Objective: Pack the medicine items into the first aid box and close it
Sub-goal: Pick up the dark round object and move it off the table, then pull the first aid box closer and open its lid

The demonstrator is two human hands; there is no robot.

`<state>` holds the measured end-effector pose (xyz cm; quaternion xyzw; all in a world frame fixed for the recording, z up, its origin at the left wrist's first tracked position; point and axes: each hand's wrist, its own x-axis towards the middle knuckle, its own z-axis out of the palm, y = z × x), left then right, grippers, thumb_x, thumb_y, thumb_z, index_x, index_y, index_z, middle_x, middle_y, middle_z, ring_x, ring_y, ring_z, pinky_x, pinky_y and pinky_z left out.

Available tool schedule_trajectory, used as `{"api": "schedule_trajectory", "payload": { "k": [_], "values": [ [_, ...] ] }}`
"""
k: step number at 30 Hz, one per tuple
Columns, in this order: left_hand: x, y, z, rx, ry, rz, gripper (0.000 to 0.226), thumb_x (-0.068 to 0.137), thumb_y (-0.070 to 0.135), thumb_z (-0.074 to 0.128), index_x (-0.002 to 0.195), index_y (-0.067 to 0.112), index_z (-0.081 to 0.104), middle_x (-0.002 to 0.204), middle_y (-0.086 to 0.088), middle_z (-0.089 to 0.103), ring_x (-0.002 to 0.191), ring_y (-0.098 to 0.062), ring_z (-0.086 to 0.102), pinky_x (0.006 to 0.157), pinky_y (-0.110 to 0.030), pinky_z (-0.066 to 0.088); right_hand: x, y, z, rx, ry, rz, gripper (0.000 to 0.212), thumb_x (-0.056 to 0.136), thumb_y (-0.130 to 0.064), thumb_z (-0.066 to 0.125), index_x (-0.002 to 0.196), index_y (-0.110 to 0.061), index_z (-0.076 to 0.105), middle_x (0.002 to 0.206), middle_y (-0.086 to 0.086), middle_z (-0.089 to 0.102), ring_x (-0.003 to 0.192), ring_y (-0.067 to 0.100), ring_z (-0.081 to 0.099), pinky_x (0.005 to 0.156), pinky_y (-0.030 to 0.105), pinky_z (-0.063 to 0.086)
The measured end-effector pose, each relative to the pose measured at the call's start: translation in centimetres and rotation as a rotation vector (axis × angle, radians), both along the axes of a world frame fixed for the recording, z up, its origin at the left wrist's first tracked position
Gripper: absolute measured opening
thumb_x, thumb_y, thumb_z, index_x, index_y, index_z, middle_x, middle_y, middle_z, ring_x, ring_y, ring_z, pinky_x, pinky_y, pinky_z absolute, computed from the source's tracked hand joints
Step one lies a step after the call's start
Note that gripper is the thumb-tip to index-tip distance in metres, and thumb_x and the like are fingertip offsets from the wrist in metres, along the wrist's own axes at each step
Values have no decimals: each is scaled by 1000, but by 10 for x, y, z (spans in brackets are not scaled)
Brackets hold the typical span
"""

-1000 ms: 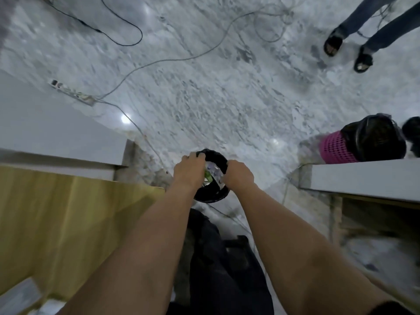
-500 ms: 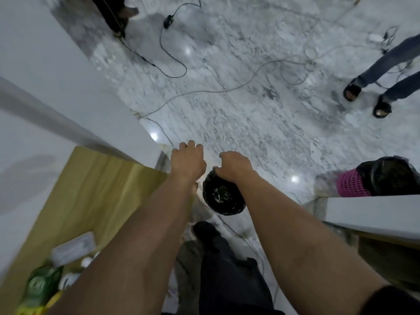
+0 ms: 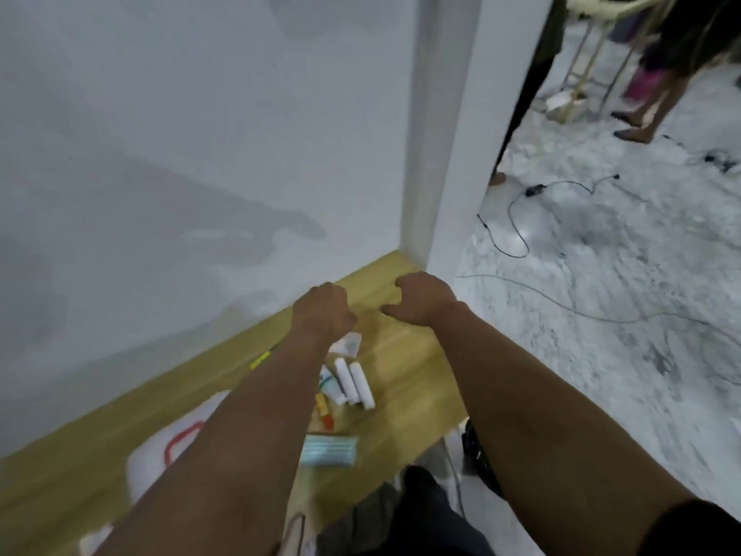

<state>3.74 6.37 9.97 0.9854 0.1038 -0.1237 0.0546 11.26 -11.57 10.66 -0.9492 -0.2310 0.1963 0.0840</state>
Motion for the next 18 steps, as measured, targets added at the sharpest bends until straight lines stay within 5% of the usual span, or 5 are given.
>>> {"api": "schedule_trajectory", "payload": {
  "k": [9, 18],
  "values": [
    [-143, 161, -17, 52, -107, 391, 42, 94, 44, 63, 125, 15, 67, 124, -7, 65, 117, -30, 63, 84, -36, 50, -64, 177, -20, 62, -111, 283, 77, 89, -66, 64, 146, -16, 54, 143, 6, 60, 135, 27, 51, 104, 41, 47],
    [-207, 214, -88, 215, -303, 518, 53, 95, 46, 64, 135, 12, 66, 134, -11, 65, 122, -33, 62, 93, -42, 52, -90, 226, -119, 148, -341, 399, 74, 88, -64, 66, 141, -13, 58, 144, 7, 59, 133, 29, 53, 105, 44, 48]
  ]
}}
